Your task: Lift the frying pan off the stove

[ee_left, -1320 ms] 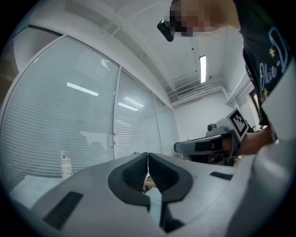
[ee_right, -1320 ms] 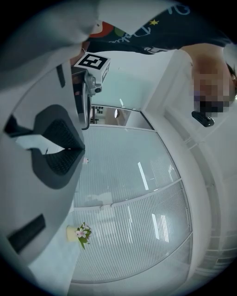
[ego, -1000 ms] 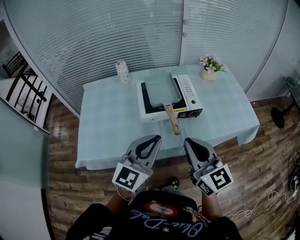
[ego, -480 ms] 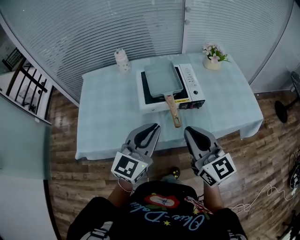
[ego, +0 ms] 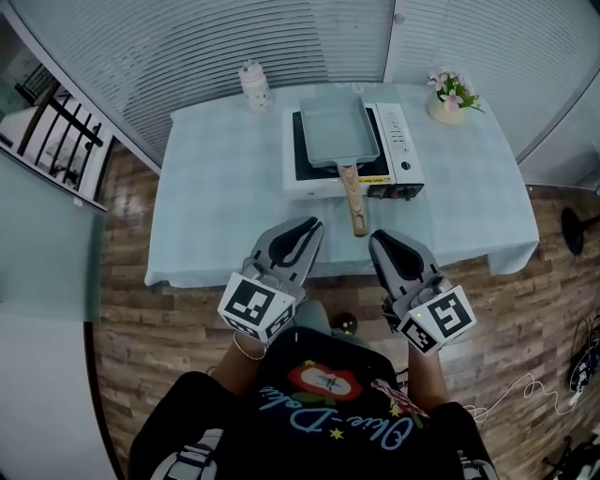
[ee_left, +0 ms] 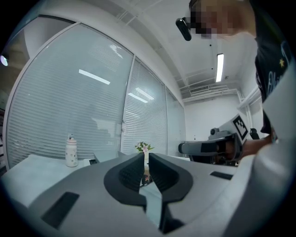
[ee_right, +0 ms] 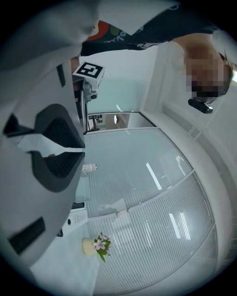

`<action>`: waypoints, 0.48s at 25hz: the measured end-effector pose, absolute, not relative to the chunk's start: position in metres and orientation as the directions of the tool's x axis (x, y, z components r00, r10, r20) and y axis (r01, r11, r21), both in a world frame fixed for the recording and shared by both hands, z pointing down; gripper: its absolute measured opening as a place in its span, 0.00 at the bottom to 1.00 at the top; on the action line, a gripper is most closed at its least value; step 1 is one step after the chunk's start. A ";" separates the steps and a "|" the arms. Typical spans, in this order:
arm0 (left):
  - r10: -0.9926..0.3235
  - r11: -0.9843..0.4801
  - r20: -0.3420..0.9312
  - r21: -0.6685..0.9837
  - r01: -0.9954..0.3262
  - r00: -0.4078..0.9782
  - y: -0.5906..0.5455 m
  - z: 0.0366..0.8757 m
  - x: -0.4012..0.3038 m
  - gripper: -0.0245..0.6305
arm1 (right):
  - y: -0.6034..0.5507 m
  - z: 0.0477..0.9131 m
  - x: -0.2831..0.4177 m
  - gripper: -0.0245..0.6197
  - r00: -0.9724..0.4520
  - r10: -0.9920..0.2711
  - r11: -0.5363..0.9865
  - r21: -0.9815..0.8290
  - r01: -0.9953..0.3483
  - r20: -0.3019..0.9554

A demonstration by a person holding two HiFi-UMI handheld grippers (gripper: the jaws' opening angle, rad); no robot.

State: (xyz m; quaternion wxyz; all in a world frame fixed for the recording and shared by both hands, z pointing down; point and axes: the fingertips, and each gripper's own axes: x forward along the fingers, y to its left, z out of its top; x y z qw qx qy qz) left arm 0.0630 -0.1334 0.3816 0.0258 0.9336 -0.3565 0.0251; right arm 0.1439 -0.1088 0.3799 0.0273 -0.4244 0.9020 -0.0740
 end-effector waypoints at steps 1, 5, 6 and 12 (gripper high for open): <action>-0.664 -0.744 0.070 0.039 -0.667 0.744 -0.135 0.384 0.063 0.05 | -0.109 0.382 0.143 0.06 -0.645 -0.764 0.633 -0.170 -0.755 0.015; -0.646 -0.750 0.092 0.109 -0.653 0.758 -0.145 0.394 0.069 0.17 | -0.116 0.392 0.147 0.13 -0.648 -0.762 0.629 -0.217 -0.747 0.020; -0.639 -0.752 0.094 0.136 -0.645 0.764 -0.148 0.397 0.071 0.17 | -0.118 0.394 0.147 0.13 -0.650 -0.760 0.629 -0.233 -0.742 0.020; -0.551 -0.767 0.078 0.345 -0.541 0.831 -0.166 0.409 0.088 0.34 | -0.137 0.400 0.151 0.20 -0.664 -0.747 0.628 -0.302 -0.717 0.024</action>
